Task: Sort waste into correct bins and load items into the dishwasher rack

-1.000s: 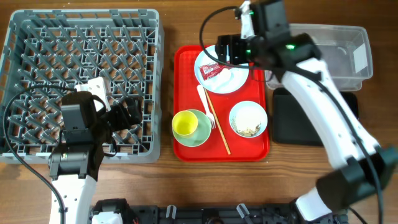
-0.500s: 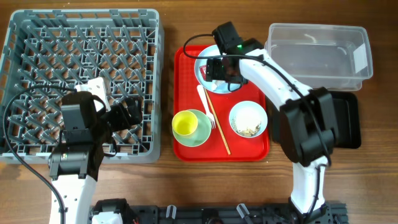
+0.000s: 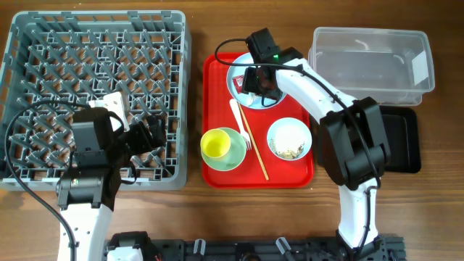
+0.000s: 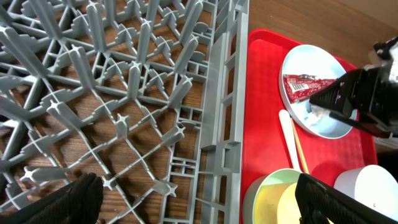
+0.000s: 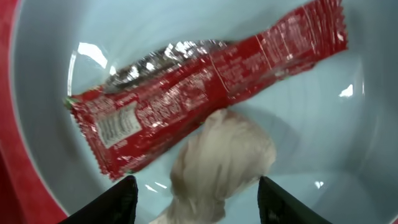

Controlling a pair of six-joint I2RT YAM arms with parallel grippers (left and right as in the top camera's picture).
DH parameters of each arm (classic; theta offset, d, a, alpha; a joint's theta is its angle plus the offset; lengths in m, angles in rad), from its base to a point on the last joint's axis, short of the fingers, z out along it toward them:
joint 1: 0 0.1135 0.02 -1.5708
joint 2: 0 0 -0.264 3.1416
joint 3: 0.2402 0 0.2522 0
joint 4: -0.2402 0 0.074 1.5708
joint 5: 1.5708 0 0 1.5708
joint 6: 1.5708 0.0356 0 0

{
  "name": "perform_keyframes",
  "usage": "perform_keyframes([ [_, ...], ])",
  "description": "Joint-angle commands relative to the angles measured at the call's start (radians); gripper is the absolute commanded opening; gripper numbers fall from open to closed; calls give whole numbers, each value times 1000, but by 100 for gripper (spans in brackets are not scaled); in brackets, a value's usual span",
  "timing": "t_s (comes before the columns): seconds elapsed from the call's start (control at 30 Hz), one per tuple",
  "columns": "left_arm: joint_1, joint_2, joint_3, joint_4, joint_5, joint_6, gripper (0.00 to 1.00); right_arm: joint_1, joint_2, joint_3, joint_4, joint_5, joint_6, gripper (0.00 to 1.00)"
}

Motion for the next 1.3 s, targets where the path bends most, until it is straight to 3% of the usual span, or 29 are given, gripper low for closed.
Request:
perform_keyframes([
  [0.0,-6,4,17,1,9,-9,100,11,24,-24,2,6,32,51],
  [0.1,-6,4,17,1,9,-9,100,10,24,-24,5,3,34,37],
  [0.2,-6,4,17,2,9,-9,100,7,20,-24,-8,2,34,11],
  [0.27,-6,4,17,2,9,-9,100,-6,-5,-20,-25,3,23,4],
  [0.53,-6,4,17,2,9,-9,100,-83,-202,-16,-43,10,-26,4],
  [0.7,-6,4,17,2,9,-9,100,-174,-335,-16,-54,130,-29,4],
  [0.97,-6,4,17,2,9,-9,100,-325,-333,-17,-85,189,-24,5],
  [1.03,-6,4,17,2,9,-9,100,-347,-322,-17,-85,160,-25,18],
  [1.07,-6,4,17,2,9,-9,100,-354,-320,-17,-81,134,-28,36],
  [1.1,-6,4,17,2,9,-9,100,-360,-320,-17,-78,100,-29,62],
  [1.13,-6,4,17,2,9,-9,100,-363,-322,-16,-75,87,-29,64],
  [1.17,-6,4,17,2,9,-9,100,-365,-327,-16,-63,72,-30,85],
  [1.2,-6,4,17,2,9,-9,100,-366,-334,-16,-43,35,-52,98],
  [1.27,-6,4,17,2,9,-9,100,-366,-350,-16,3,-59,-97,100],
])
